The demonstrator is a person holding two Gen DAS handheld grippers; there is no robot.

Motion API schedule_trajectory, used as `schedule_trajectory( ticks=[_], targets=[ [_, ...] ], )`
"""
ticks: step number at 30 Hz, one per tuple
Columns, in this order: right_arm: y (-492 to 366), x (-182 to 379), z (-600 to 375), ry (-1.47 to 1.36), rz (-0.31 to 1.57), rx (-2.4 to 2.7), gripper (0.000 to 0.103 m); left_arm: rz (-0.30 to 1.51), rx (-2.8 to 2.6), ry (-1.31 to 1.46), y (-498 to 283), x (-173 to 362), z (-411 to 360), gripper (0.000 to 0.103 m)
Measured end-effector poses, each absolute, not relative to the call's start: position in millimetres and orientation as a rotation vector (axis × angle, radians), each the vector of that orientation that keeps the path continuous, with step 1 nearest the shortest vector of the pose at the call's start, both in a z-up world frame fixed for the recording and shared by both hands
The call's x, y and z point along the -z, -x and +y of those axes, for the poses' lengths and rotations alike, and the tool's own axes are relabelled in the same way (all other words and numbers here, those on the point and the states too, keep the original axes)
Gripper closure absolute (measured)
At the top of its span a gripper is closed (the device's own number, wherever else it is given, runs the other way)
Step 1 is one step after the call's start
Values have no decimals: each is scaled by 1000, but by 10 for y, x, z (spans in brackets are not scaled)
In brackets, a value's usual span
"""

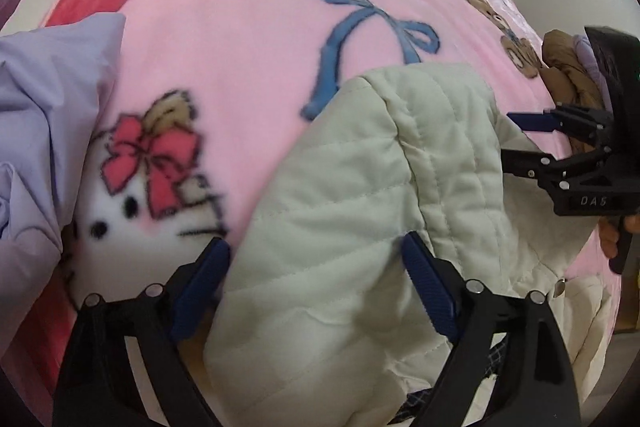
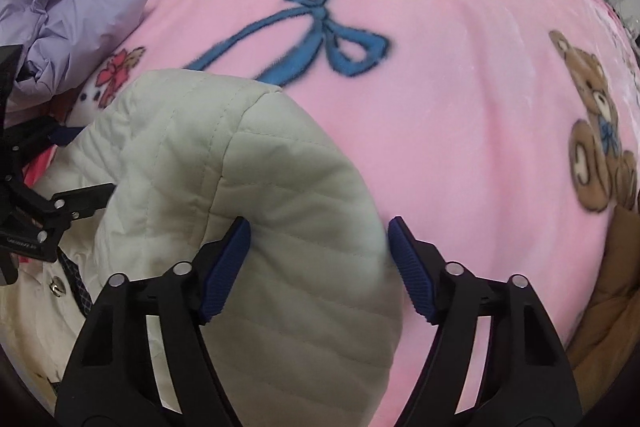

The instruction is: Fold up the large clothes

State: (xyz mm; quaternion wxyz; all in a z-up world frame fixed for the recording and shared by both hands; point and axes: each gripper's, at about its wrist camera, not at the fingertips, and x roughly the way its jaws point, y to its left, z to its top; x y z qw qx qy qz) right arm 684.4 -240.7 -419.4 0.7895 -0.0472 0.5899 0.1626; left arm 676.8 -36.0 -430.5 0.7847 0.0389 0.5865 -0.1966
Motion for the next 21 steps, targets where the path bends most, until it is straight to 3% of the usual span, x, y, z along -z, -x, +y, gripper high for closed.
schedule_trajectory(
  ticks=[5,6,7,9,16,21],
  targets=[
    [-6776,4165,-2314,123,1257,-351,71,1258,393,-176,-6697,4280,-526,43],
    [-6761,4140,-2294,126,1247,-349,81,1252,384,-186,-6673,4256,-569,56],
    [-6733,4082,-2296,110,1229,-348,84,1241,383,-182,-6651,4224,-587,74],
    [-6685,3947,-2337,75,1188,-345,91,1194,369,-178,-6596,4093,-592,88],
    [-5842,3022,-2626,-53,939,-475,95,962,518,-51,-5937,3358,-232,91],
    [-5042,2692,-2677,-64,890,-499,96,878,595,-53,-5114,2994,-41,91]
  ],
)
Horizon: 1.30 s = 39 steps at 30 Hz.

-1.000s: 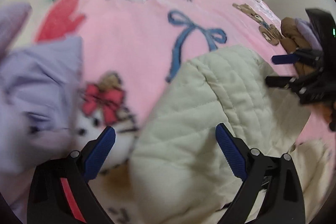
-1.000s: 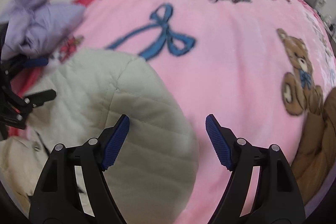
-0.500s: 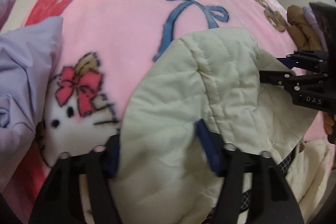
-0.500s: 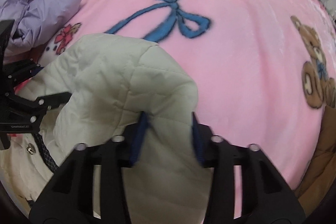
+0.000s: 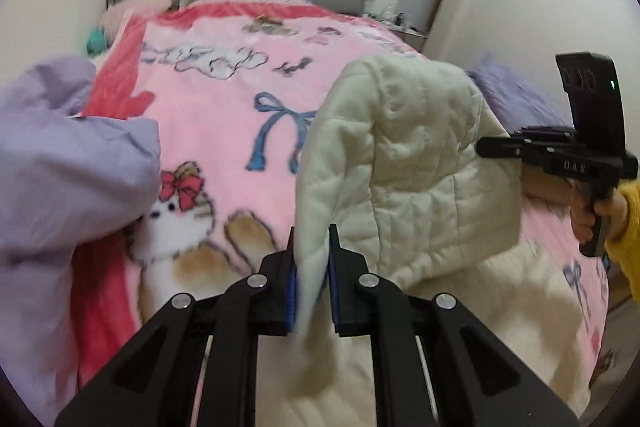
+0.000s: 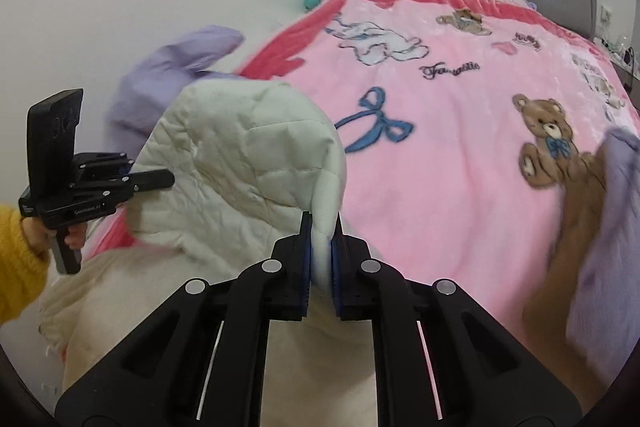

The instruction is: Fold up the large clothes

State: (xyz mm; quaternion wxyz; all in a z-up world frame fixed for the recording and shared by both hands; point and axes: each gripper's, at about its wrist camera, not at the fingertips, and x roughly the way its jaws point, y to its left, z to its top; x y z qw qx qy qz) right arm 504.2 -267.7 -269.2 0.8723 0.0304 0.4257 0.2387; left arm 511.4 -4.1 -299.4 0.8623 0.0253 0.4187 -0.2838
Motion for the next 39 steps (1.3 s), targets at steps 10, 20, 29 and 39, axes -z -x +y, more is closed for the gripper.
schedule_trajectory(
  ticks=[10,20,29,39],
  targets=[
    [-3482,2852,-2499,106,871,-505,96,914,578,-43,-3554,3155,118,91],
    [-3047,3401,-2219,176,932,-390,96,1064,486,108,-2989,3646,297,91],
    [-3112,3385,-2110,234,917,-357,96,1038,583,429,-3504,3315,283,34],
    [-3110,3387,-2100,237,911,-356,95,1061,580,921,-3458,3439,414,31]
  ],
)
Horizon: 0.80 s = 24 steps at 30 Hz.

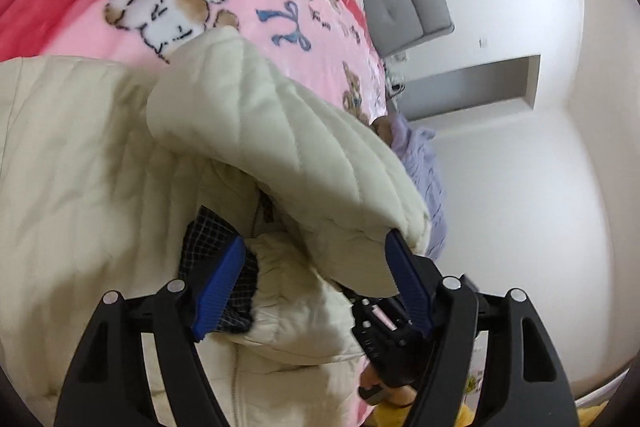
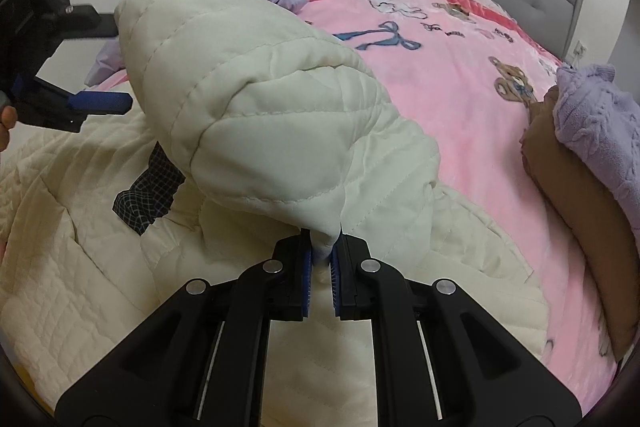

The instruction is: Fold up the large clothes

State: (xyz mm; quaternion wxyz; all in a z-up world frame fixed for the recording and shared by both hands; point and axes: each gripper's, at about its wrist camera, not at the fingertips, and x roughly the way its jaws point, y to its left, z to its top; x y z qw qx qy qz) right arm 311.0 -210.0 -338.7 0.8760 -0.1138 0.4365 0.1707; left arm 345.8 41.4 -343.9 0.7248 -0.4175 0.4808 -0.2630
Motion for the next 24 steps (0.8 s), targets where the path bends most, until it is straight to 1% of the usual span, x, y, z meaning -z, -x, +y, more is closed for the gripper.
schedule_trajectory(
  ticks=[3,5,6,7,9,12,15,17,18,19,20,21,22,24],
  targets=[
    [-3109,3410,-2100,247,915,-364,95,1069,565,952,-3458,3422,376,31],
    [-3116,3417,-2098,259,916,-363,95,1077,609,1070,-3465,3482,406,31],
    [-3117,3429,-2090,261,923,-368,95,1053,652,1132,-3439,3483,420,24],
    [-3118,3447,-2081,266,933,-375,95,1040,657,1151,-3410,3456,433,20],
    [-3102,3472,-2064,275,943,-380,94,1027,619,1133,-3422,3386,437,19],
    [-3083,3490,-2063,260,947,-383,93,1053,533,1099,-3567,3382,426,19],
    [-3089,3509,-2073,239,956,-379,93,1106,479,1113,-3797,3477,372,19],
    [-3083,3527,-2058,241,962,-376,93,1170,398,1066,-3929,3533,295,19],
    [-3080,3544,-2047,247,966,-376,92,1216,350,1065,-3981,3598,248,28],
    [-3079,3561,-2040,252,971,-373,92,1231,342,1068,-4006,3640,227,50],
    [-3081,3566,-2043,247,974,-373,91,1248,316,1043,-4025,3678,194,64],
    [-3083,3573,-2051,231,983,-381,87,1262,278,998,-4022,3704,186,84],
    [-3088,3571,-2069,218,987,-383,86,1269,229,922,-3999,3730,156,90],
    [-3083,3545,-2137,148,1002,-396,83,1246,206,848,-3901,3780,123,94]
  ],
)
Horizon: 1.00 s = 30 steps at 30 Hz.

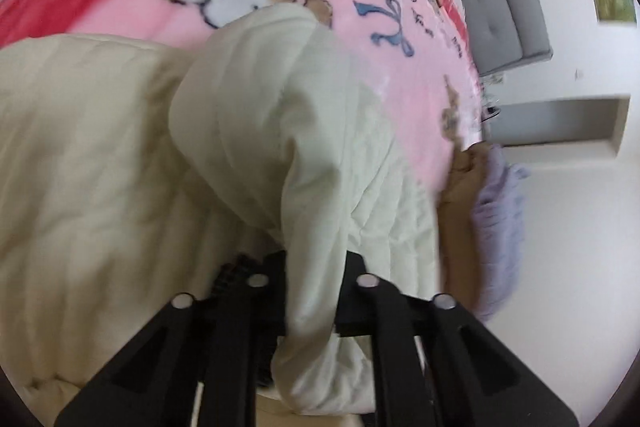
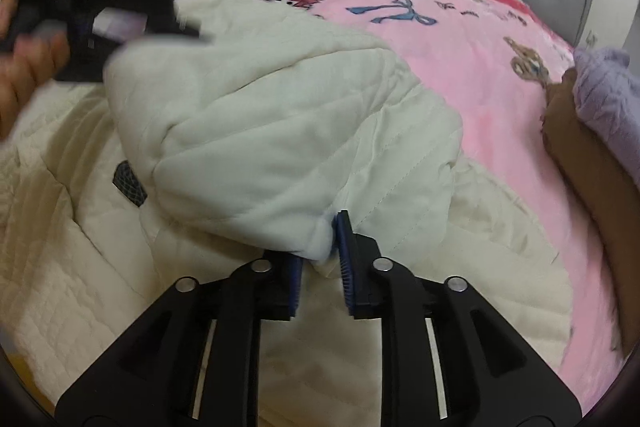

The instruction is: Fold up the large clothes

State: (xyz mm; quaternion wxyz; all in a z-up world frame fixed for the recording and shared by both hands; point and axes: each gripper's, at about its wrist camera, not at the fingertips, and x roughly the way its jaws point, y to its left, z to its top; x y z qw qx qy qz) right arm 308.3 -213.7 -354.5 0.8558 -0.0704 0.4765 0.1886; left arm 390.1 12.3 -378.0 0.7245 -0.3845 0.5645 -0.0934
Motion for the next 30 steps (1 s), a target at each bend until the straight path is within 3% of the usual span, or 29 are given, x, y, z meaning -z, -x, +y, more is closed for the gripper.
schedule_trajectory(
  ticks=[2,4,8,15,19,20,21,23,27,30],
  targets=[
    [-3080,3469,-2276,18,1007,-401,79,1216,212,855,-3809,3851,153,94],
    [-3044,3381,-2554,-229,999,-386,66,1182,241,909,-3709,3905,223,94],
    [-2904,3401,-2972,-549,985,-272,30,1150,265,988,-3591,4010,312,94],
    [-2780,3795,-3315,-1063,940,-289,28,1126,268,1005,-3524,4035,267,94],
    [-3094,3874,-3168,-1131,1005,-303,17,1106,271,998,-3465,4024,251,94],
    [-3187,3899,-3128,-1126,1033,-297,25,1100,270,997,-3442,4017,238,94],
    [-3273,3903,-3070,-1121,1040,-301,54,1093,262,995,-3405,4000,227,94],
    [-3396,3813,-3011,-1092,1034,-306,87,1052,255,1001,-3328,3920,186,94],
    [-3429,3220,-3038,-882,903,-370,94,944,287,963,-3081,3639,58,96],
    [-3397,3150,-3048,-746,986,-343,94,966,280,969,-2934,3673,-66,96]
  ],
)
